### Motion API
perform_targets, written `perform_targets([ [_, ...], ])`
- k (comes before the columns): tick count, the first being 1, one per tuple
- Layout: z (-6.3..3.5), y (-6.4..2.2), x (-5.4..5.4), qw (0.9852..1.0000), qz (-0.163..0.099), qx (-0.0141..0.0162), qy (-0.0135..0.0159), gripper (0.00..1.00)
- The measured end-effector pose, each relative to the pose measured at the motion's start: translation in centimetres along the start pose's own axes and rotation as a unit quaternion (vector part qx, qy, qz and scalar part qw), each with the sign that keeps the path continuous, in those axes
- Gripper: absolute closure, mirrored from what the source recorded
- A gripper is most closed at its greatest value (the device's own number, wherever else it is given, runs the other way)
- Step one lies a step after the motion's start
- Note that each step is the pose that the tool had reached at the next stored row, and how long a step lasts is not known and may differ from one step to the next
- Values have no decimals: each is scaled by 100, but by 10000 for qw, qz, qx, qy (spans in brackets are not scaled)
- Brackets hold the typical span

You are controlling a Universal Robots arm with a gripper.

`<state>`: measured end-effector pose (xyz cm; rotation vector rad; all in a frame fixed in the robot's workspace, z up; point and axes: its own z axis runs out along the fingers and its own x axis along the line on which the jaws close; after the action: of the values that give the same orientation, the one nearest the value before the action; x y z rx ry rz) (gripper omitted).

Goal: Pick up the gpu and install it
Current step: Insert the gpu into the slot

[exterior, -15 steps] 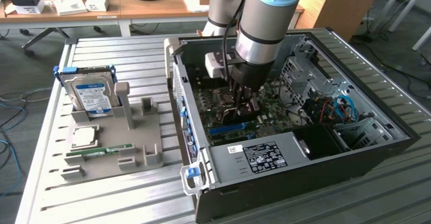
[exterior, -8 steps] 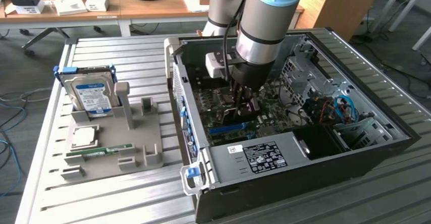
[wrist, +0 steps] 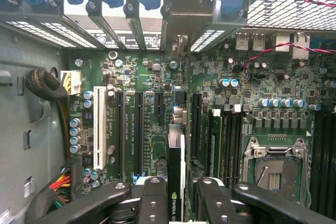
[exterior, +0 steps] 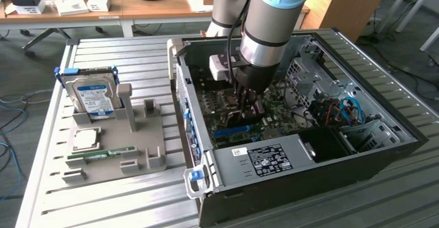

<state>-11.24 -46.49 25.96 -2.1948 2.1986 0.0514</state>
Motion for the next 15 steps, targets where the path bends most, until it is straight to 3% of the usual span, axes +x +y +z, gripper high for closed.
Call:
perform_targets([
  [4,4,0,1,10000,0,-1,3,74],
  [8,5,1,0,10000,2,-24,2,74],
  [15,12,-14,1,10000,1,-27,1,74],
])
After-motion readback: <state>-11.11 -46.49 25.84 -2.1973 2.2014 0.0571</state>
